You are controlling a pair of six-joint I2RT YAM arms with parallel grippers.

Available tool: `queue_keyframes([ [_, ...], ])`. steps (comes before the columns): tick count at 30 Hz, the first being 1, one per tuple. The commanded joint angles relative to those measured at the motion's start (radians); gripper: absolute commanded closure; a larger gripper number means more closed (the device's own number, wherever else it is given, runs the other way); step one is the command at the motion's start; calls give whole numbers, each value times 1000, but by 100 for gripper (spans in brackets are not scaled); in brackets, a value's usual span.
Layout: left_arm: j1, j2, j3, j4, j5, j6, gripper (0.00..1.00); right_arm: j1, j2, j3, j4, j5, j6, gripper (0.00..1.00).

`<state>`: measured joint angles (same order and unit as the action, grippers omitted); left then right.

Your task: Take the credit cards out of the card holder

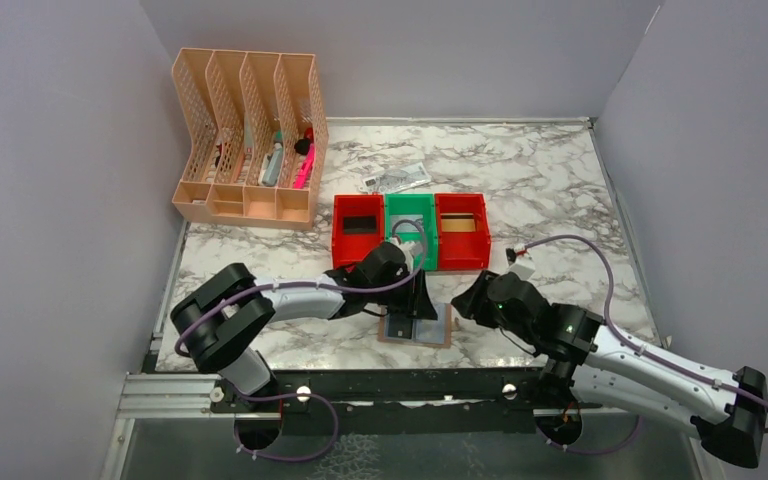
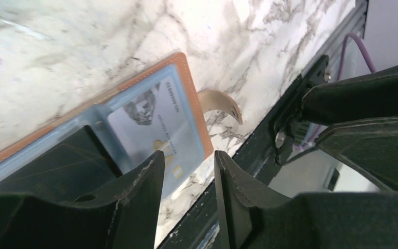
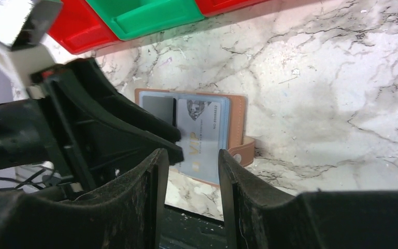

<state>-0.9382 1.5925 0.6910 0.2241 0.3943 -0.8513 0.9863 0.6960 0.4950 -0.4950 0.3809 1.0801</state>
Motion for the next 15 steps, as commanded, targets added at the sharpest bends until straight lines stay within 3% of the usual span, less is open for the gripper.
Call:
queue_keyframes([
  [1, -4, -119, 34, -158, -209, 73, 54, -2, 31, -17, 34, -12, -32, 55],
  [5, 8, -210, 9, -235, -346, 80, 48, -2, 104, -20, 117, -93, -79, 58],
  [15, 36, -348, -89, -207, -414, 51, 38, -2, 307, -10, 256, -208, -135, 65],
])
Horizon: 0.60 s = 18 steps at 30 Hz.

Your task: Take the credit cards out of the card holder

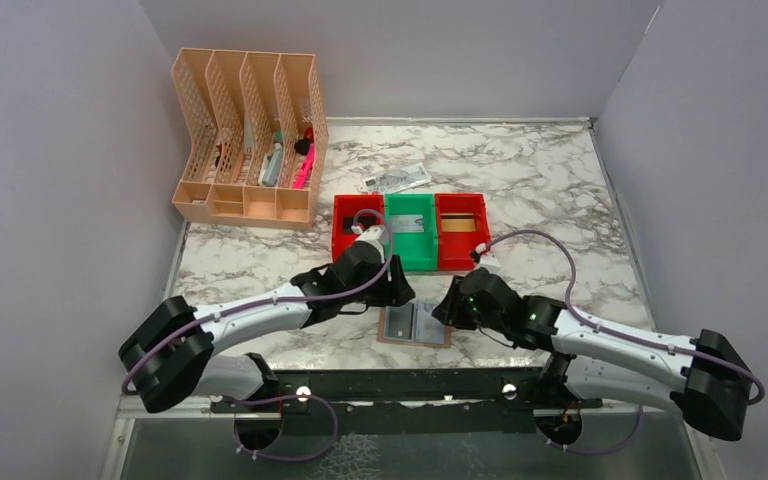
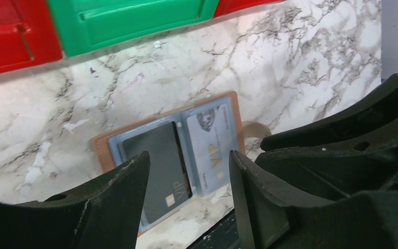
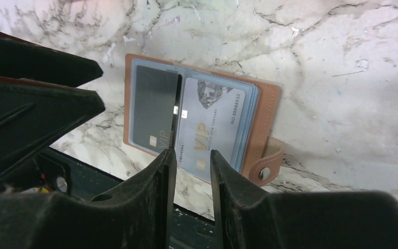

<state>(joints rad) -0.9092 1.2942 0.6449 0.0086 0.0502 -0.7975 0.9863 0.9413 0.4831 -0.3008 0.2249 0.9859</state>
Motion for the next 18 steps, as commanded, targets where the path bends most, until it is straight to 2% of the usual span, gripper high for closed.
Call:
queue_keyframes([
  [1, 9, -59, -53, 22, -67, -3, 36, -2, 87, 13, 49, -48, -40, 67],
  [9, 15, -18, -82, 150, 74, -8, 34, -3, 241, 12, 43, -11, -31, 72],
  [18, 14, 102, -52, 238, 230, -8, 40, -3, 284, 14, 5, 19, -4, 78],
])
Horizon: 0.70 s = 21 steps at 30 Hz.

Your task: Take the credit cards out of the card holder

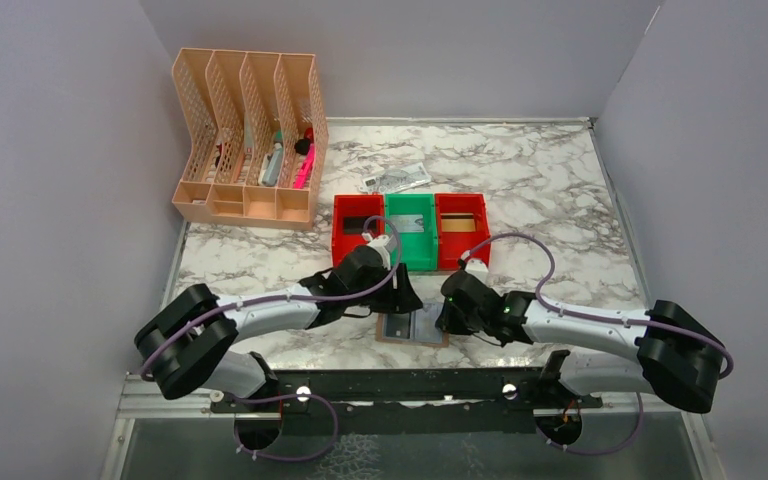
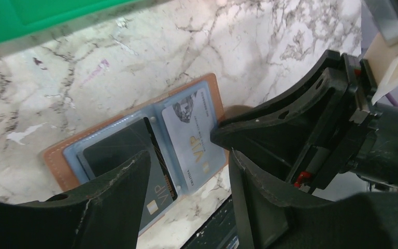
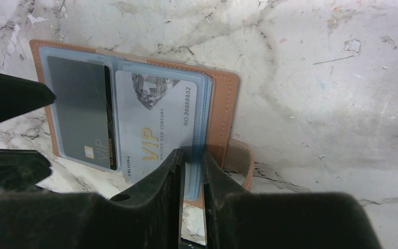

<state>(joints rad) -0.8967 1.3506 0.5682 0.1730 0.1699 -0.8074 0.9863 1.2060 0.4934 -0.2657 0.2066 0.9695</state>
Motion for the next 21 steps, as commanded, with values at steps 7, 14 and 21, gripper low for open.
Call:
queue_keyframes([
  [7, 1, 98, 27, 61, 101, -10, 44, -4, 14, -17, -18, 35, 27, 79],
  [14, 2, 102, 21, 55, 69, -19, 46, -3, -2, -21, -29, 43, 27, 79],
  [21, 2, 125, 17, 40, 90, -18, 49, -3, -14, -32, -27, 53, 47, 79],
])
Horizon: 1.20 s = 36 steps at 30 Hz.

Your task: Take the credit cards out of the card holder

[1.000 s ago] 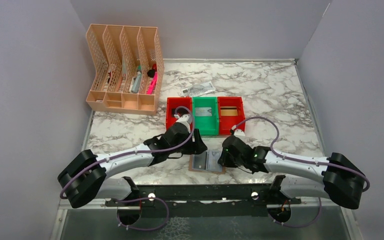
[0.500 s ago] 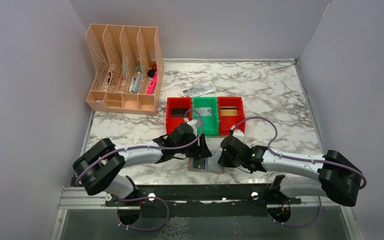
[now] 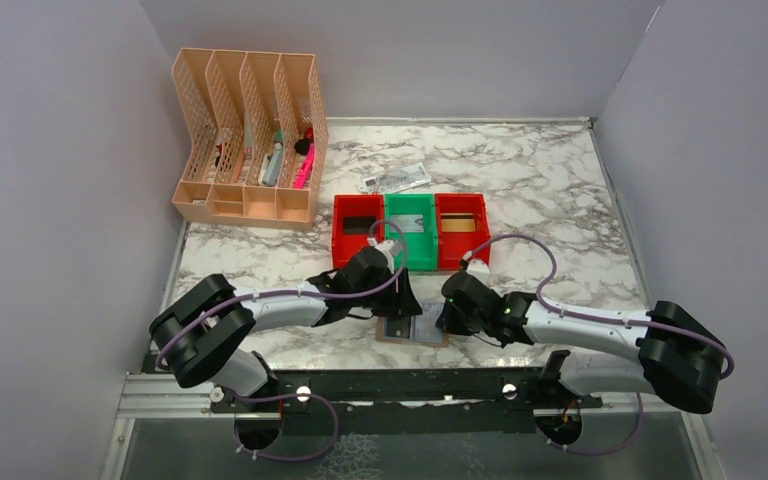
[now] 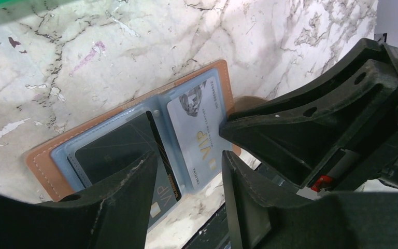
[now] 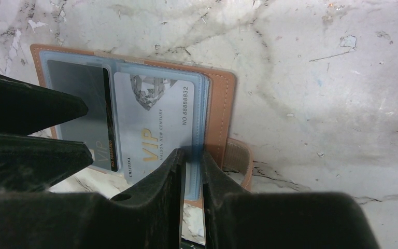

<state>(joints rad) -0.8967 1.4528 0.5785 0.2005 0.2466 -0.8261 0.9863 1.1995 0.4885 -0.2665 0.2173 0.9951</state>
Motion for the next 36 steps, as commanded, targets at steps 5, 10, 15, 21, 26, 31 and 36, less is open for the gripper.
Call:
queue_keyframes([
  [5, 0, 38, -5, 37, 38, -15, 53, -4, -15, -35, -33, 49, 35, 79],
  [10, -1, 46, -25, 44, 42, -22, 57, -3, -28, -56, -25, 47, 54, 79],
  [15, -3, 70, -31, 63, 54, -24, 60, -3, -31, -57, -25, 49, 62, 79],
  [21, -10, 128, 4, 77, 82, -18, 69, -3, -21, -57, -22, 47, 71, 78],
  [26, -14, 130, -5, 77, 61, -28, 75, -3, -19, -61, -15, 44, 77, 78],
  [31, -15, 100, -23, 92, 42, -37, 85, -4, -21, -66, -11, 39, 77, 78],
  [36, -15, 84, -15, 96, 46, -35, 94, -3, -23, -67, -12, 41, 79, 78],
])
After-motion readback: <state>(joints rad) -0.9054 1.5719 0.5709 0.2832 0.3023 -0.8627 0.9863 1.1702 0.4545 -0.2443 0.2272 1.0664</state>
